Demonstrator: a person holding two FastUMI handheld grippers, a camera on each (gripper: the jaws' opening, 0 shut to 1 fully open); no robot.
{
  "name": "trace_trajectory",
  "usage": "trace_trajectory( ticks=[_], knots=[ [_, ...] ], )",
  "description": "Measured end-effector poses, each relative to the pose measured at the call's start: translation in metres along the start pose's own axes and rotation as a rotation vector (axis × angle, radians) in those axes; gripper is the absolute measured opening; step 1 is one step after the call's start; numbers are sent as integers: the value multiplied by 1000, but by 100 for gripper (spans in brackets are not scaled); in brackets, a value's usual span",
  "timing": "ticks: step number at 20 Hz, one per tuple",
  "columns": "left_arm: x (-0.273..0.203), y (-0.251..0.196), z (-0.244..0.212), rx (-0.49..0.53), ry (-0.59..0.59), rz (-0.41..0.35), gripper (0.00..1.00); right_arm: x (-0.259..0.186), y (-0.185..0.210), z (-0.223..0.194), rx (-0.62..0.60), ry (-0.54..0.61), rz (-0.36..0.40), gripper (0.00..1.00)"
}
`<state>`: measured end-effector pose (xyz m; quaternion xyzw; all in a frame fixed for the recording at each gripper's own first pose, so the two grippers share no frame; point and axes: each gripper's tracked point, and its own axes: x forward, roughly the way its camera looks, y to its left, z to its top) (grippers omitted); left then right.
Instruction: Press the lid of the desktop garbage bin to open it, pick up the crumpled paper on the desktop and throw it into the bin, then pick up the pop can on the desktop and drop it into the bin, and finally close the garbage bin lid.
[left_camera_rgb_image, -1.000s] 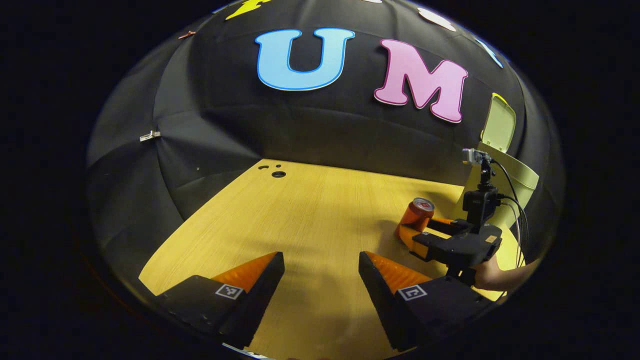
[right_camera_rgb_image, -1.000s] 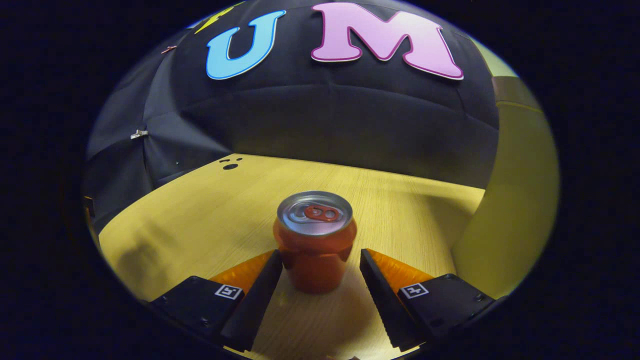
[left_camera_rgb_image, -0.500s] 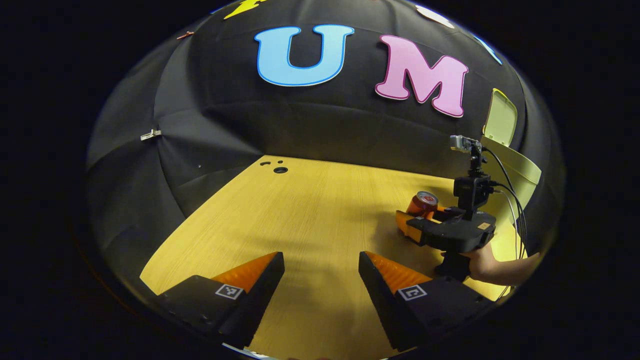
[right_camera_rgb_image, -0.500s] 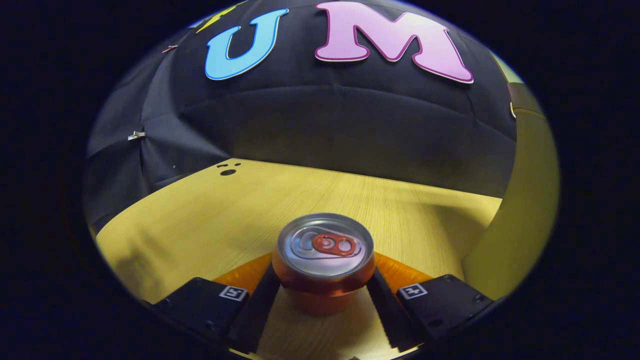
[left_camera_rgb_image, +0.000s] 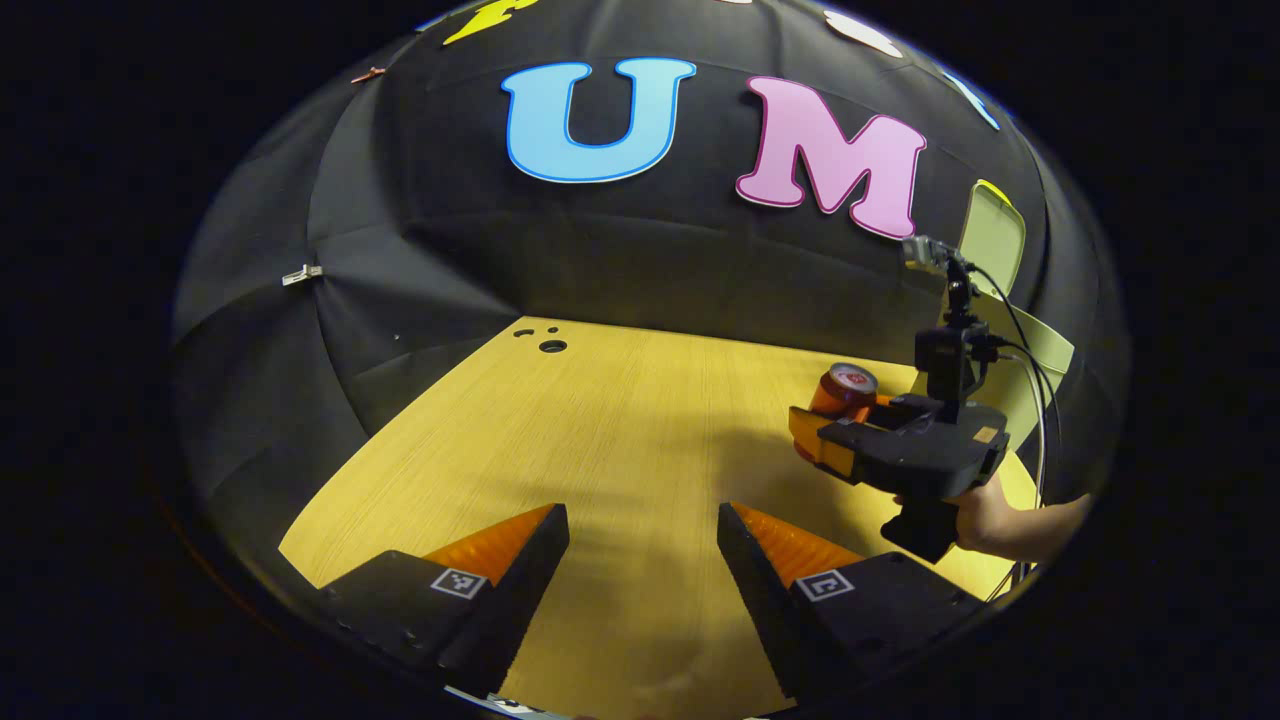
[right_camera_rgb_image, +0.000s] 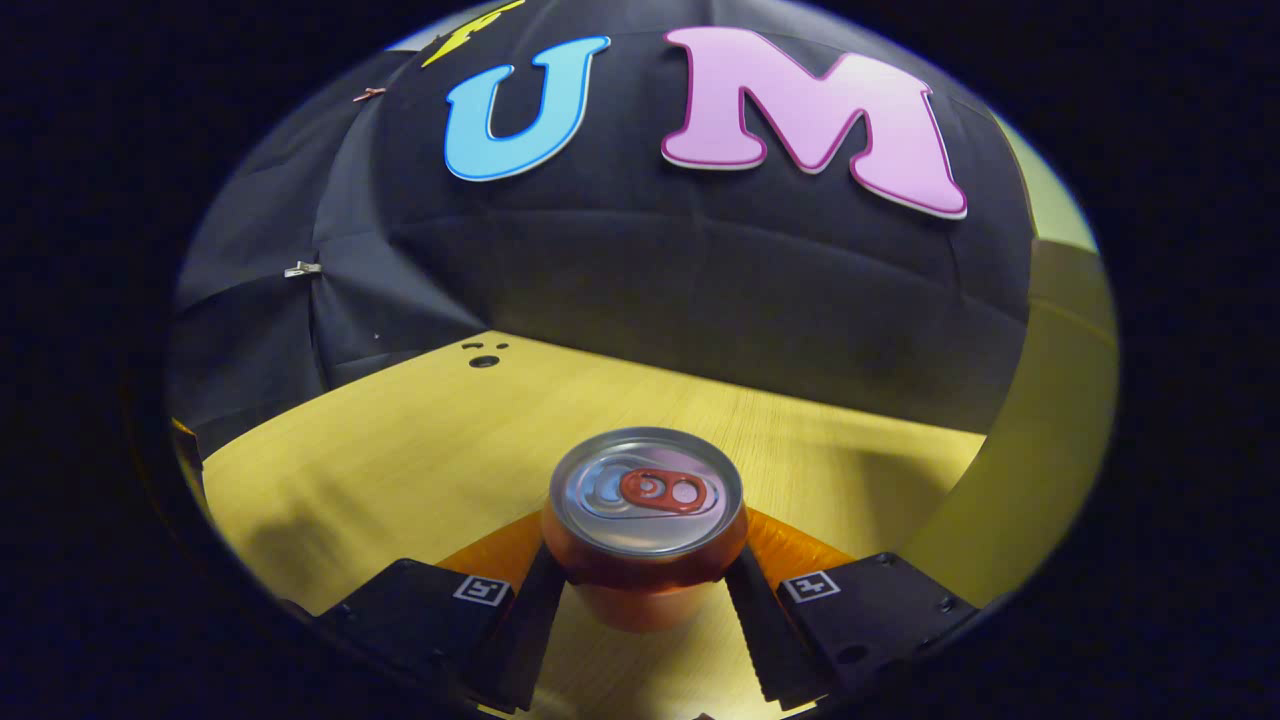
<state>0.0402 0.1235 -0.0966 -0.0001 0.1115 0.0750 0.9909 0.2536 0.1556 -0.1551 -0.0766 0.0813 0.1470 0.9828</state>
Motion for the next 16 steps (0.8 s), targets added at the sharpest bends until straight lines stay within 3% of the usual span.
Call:
trace_trajectory(
  ticks=[11, 16],
  knots=[
    [-32, -33, 21, 15, -37, -33, 96, -87, -45, 154, -27, -181, -11, 83],
    [-48, -48, 31, 30, -59, -21, 96, -123, -82, 205, -14, -245, -34, 83]
  ],
)
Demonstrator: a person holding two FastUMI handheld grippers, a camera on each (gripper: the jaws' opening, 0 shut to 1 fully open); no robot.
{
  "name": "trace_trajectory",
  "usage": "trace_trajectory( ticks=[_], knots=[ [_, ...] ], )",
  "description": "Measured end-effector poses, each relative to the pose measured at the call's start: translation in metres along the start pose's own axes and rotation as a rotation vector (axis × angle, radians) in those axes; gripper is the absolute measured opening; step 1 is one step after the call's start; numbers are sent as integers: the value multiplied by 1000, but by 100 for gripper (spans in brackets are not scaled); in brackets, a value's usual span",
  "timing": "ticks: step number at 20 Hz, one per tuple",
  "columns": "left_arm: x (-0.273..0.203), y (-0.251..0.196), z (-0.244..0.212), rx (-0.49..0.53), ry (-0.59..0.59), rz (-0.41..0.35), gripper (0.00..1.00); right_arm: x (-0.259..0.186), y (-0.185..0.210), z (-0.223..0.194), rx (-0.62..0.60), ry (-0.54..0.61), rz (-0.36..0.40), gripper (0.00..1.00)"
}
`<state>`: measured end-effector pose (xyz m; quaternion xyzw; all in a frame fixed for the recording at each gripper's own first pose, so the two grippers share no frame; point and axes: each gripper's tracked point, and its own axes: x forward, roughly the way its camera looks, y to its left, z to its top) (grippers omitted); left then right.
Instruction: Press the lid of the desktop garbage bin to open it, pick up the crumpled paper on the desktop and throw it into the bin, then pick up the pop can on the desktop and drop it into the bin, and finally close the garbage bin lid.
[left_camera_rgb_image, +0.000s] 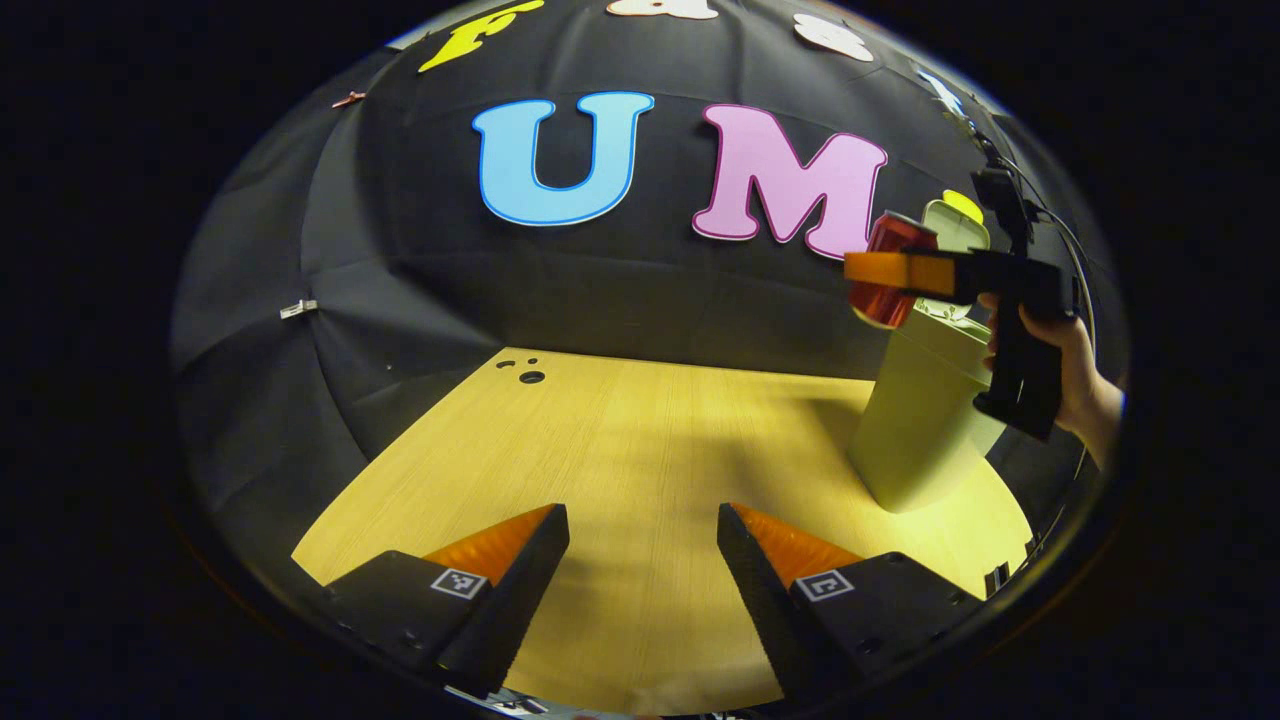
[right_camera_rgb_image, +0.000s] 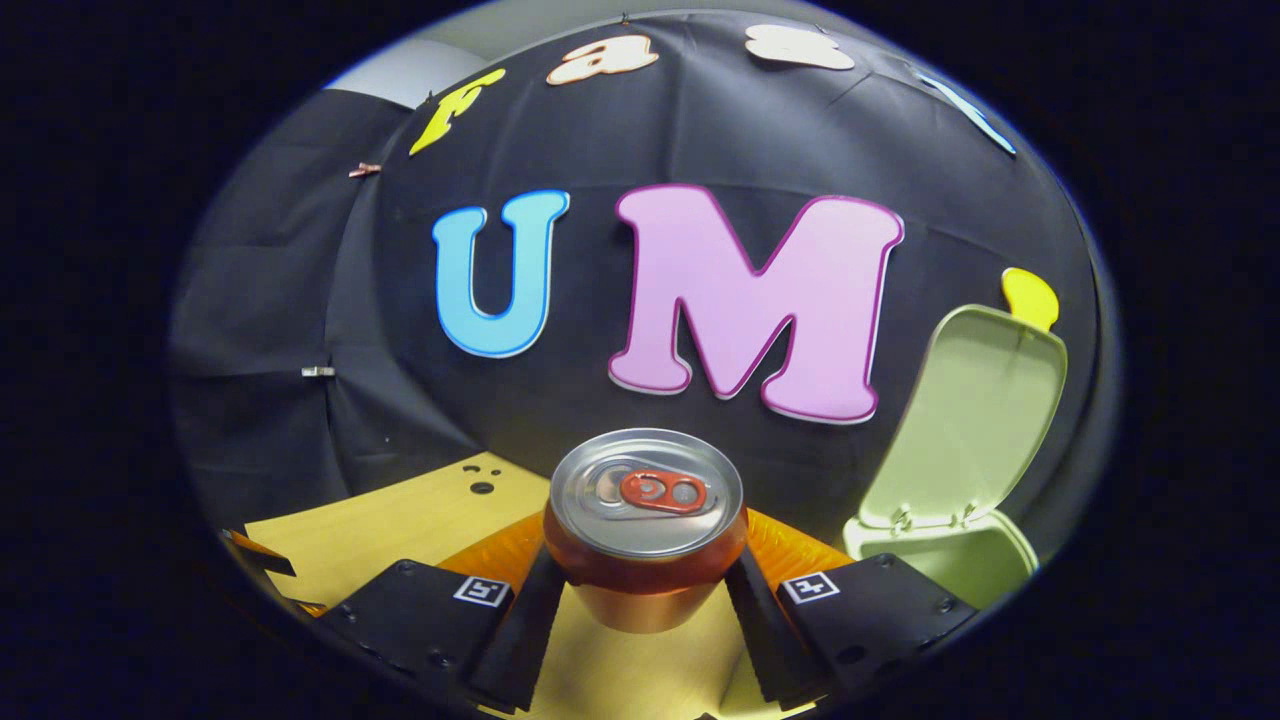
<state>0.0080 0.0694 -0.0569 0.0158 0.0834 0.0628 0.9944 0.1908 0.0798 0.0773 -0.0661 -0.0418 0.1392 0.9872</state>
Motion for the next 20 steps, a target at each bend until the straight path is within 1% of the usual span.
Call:
trace_trajectory(
  ticks=[5, 9, 16, 20],
  knots=[
    [-12, -15, 8, 4, -16, 6, 96, -25, -57, 26, 5, -36, -76, 83],
    [-20, -25, 7, 3, -6, 17, 96, -44, -100, 30, 11, -38, -145, 83],
    [-18, -49, 5, -22, 11, 17, 96, -68, -168, 6, -3, 3, -238, 83],
    [-15, -62, 5, -22, 4, 27, 96, -76, -195, -17, 0, 44, -268, 83]
  ],
)
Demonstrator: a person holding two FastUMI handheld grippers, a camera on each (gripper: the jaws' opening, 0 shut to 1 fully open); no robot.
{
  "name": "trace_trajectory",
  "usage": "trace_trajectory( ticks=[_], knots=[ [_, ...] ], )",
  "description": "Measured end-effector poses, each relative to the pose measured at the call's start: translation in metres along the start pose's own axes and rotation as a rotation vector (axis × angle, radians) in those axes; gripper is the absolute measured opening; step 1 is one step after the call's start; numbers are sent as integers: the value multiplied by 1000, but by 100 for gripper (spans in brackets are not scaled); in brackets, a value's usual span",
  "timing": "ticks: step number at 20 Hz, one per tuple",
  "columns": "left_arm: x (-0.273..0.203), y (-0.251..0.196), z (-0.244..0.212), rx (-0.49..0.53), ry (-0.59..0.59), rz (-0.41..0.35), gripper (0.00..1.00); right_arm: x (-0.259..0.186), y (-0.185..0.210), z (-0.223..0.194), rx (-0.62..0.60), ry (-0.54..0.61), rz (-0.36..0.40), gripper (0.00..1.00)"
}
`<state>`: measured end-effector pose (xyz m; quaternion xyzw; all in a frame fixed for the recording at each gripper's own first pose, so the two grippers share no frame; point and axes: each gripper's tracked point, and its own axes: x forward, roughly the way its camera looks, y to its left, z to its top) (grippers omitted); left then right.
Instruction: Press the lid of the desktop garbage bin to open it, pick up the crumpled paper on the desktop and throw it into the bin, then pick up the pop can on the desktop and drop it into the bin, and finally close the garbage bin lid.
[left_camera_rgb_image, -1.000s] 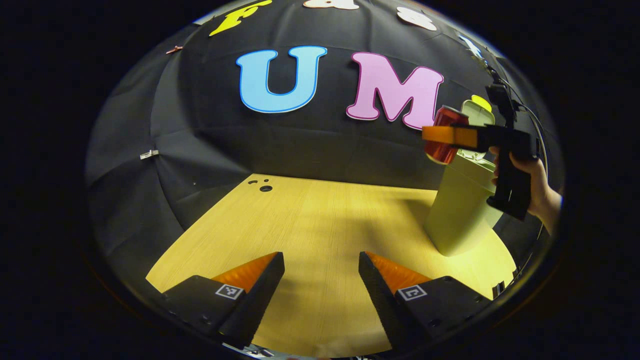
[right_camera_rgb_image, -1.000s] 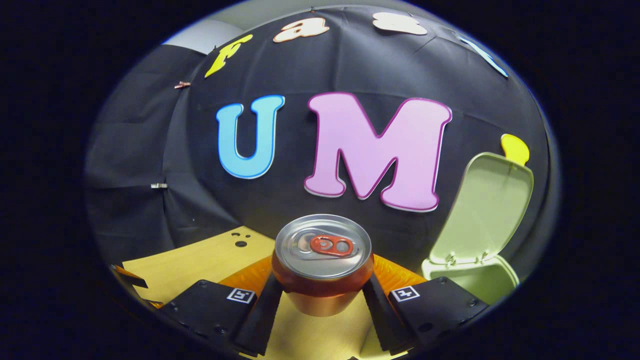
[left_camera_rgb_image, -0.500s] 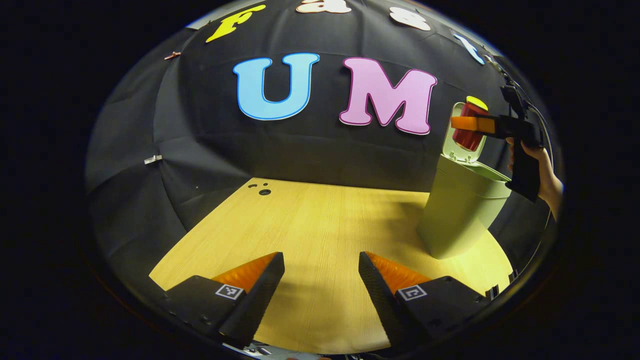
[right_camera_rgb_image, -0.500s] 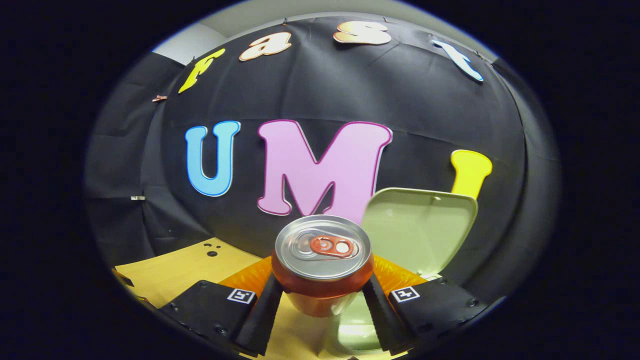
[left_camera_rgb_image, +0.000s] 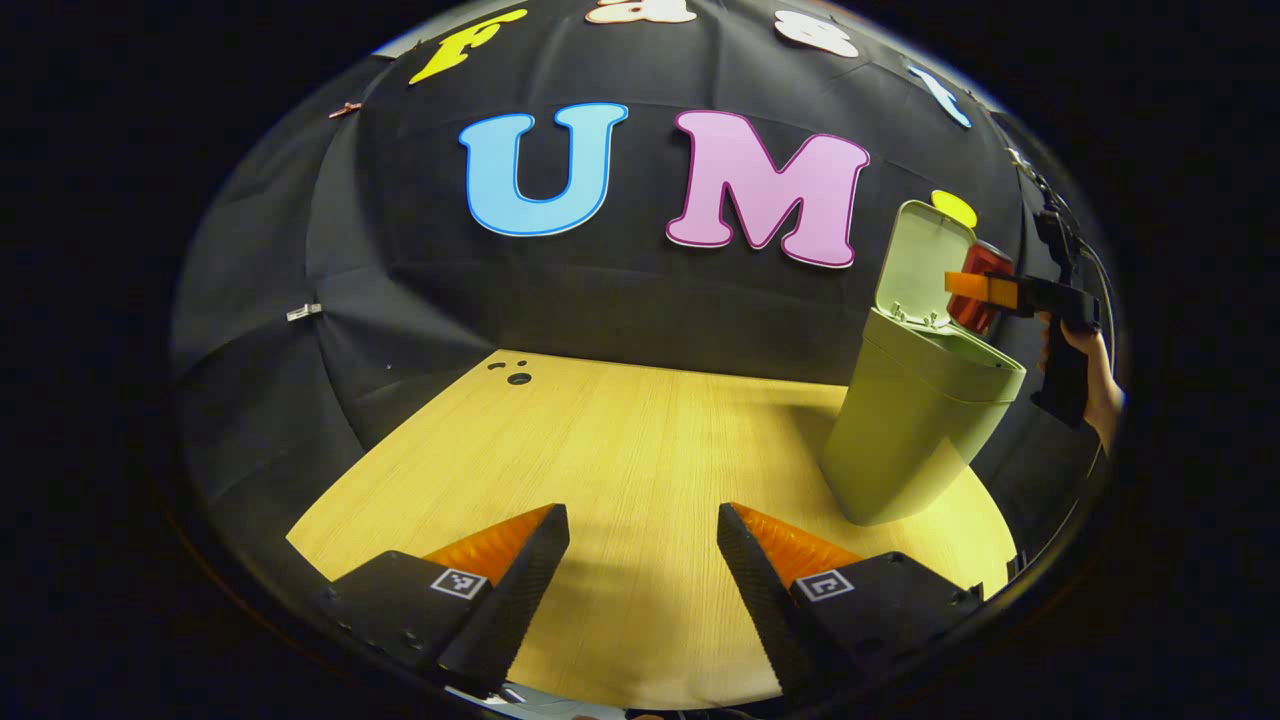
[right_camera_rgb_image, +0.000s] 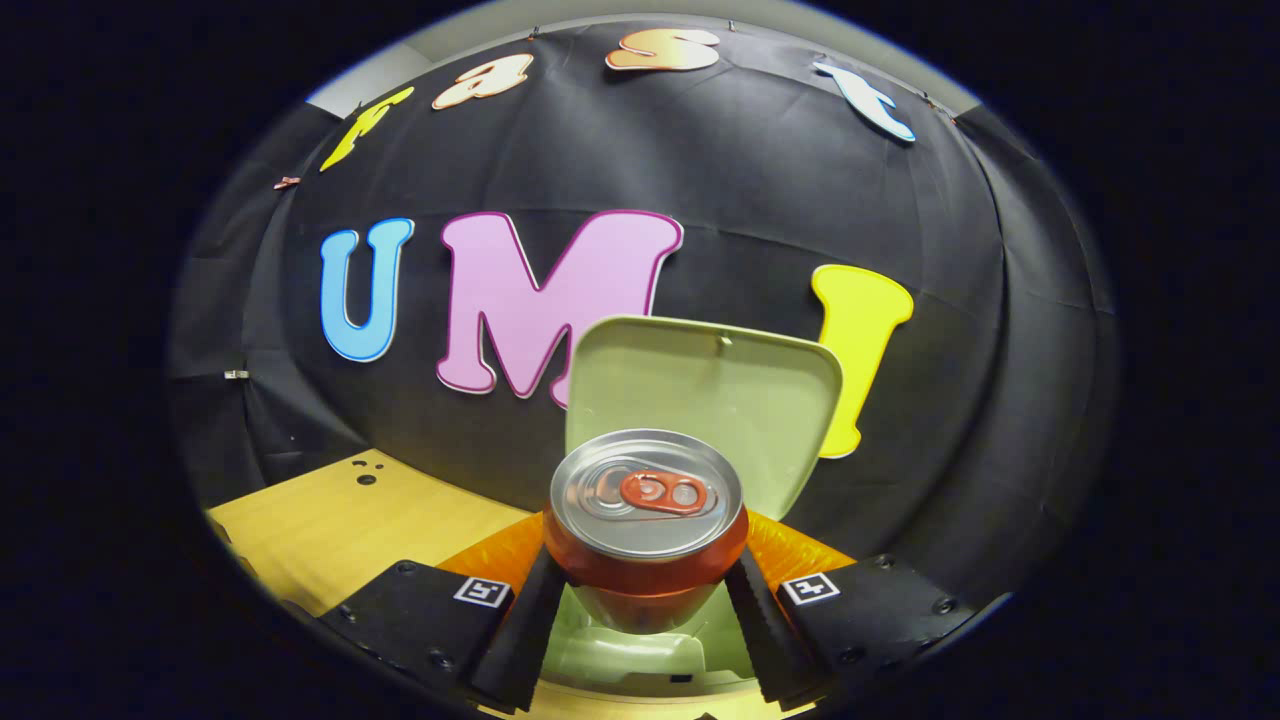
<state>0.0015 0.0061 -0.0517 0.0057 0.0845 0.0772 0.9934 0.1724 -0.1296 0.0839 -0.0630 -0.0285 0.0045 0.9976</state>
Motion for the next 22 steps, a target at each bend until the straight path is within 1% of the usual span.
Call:
trace_trajectory(
  ticks=[4, 7, 13, 17, 18, 19, 21, 22],
  knots=[
    [-4, -7, -7, -9, 0, 22, 96, 6, -9, -25, 19, 44, 14, 83],
    [-5, -9, -18, -14, 5, 41, 96, 12, -11, -35, 37, 54, 32, 83],
    [-4, -6, -38, -76, 19, 76, 96, 17, 2, -49, 41, 70, 80, 85],
    [0, -3, -42, -108, 24, 88, 96, 19, 11, -52, 42, 77, 104, 85],
    [0, -3, -41, -110, 24, 90, 96, 20, 10, -50, 40, 73, 101, 86],
    [1, -1, -40, -112, 24, 92, 96, 19, 10, -48, 42, 69, 104, 90],
    [4, -1, -37, -112, 19, 95, 96, 19, 8, -41, 45, 59, 102, 96],
    [5, 0, -35, -112, 16, 96, 96, 19, 7, -36, 44, 49, 100, 97]
  ],
)
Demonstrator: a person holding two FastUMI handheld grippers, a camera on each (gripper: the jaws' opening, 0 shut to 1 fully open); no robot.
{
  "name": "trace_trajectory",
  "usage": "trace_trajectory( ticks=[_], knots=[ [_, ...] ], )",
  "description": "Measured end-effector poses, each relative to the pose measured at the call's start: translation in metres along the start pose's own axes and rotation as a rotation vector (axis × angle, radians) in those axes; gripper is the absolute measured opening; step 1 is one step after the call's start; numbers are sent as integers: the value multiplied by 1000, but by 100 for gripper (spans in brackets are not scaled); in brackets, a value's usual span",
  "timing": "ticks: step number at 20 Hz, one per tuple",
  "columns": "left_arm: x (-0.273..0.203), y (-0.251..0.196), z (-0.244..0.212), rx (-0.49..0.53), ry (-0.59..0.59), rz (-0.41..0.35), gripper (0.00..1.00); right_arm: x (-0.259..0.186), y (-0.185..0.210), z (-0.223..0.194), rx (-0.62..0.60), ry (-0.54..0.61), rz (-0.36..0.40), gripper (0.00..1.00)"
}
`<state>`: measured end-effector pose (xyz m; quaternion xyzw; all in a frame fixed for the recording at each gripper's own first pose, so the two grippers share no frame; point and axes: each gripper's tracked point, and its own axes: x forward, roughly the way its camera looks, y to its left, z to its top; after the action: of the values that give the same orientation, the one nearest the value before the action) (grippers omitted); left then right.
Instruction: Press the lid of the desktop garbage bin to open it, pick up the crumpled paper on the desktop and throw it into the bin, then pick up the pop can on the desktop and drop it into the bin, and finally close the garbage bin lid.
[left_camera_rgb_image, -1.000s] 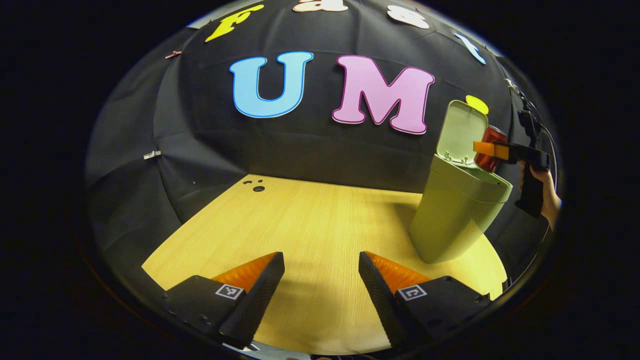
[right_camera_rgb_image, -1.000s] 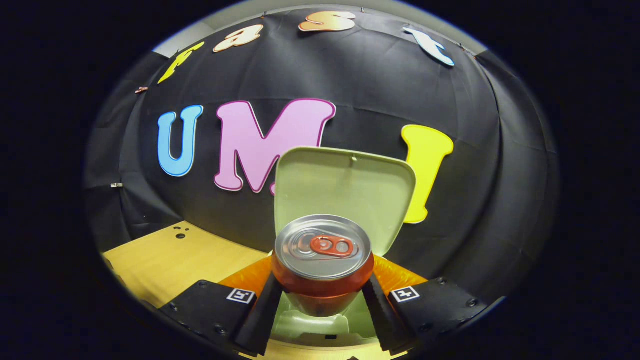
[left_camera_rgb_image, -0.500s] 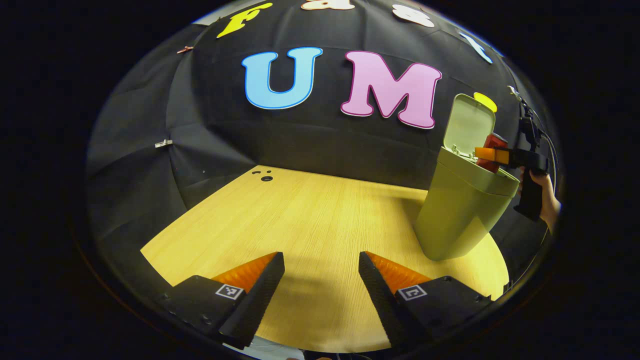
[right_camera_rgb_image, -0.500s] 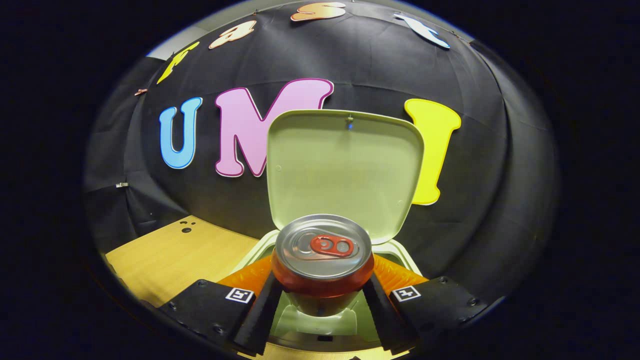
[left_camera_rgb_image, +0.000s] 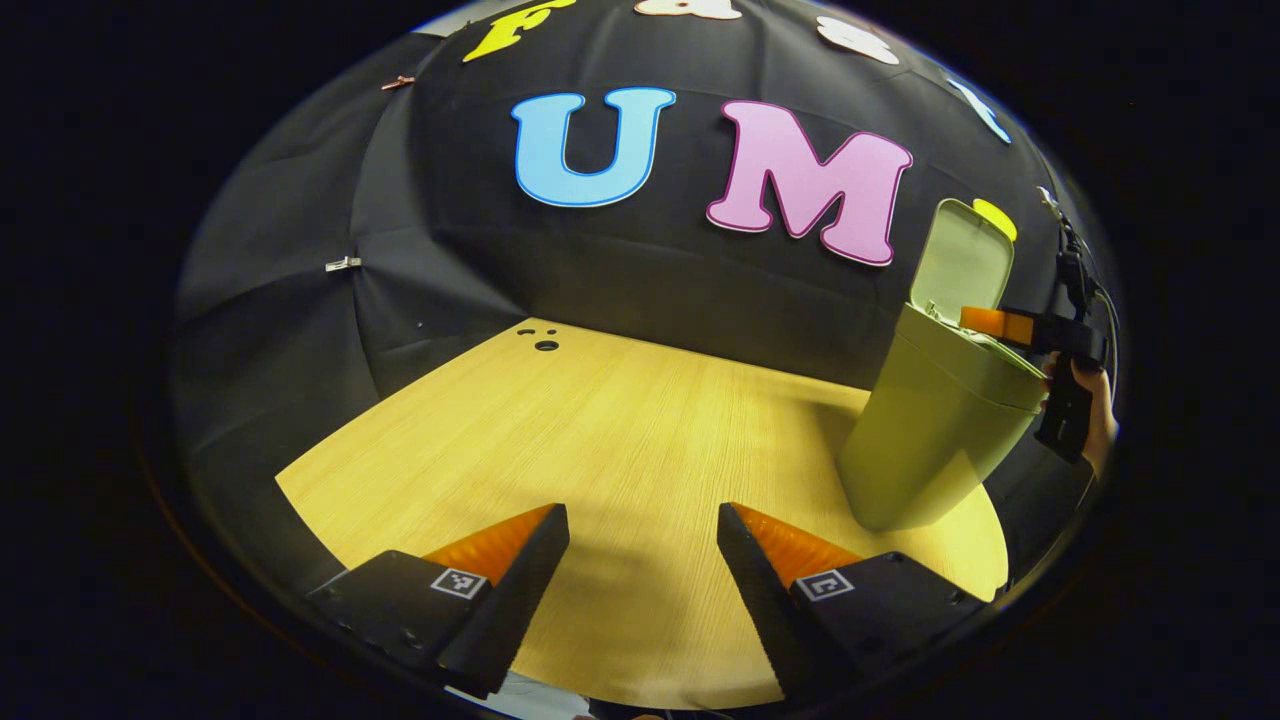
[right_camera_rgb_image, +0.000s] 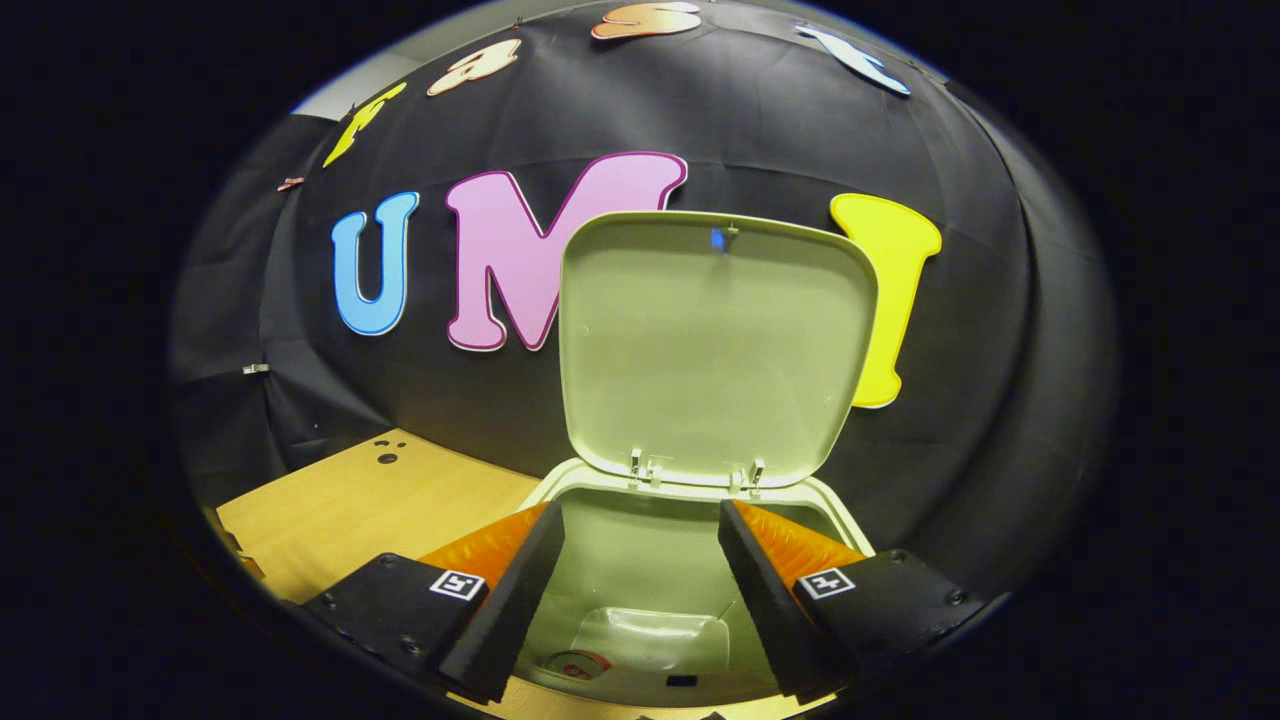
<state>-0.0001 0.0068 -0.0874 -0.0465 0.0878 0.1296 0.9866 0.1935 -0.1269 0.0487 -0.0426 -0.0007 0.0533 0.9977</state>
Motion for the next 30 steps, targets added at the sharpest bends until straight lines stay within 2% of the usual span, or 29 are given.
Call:
trace_trajectory(
  ticks=[6, 10, 16, 23, 30],
  knots=[
    [4, -3, -1, -6, -1, 6, 96, -4, -9, 46, 38, -68, -7, 98],
    [5, -6, 1, -20, -11, 17, 96, -2, -14, 76, 1, -96, -9, 97],
    [5, -16, 1, -26, -7, -20, 96, -7, -23, 144, 5, -179, -44, 98],
    [-1, 8, 10, -100, -23, 25, 96, 11, -25, 189, -12, -192, -56, 97],
    [-4, 37, 2, -187, 1, 84, 96, 58, -36, 199, 16, -120, -63, 97]
  ],
)
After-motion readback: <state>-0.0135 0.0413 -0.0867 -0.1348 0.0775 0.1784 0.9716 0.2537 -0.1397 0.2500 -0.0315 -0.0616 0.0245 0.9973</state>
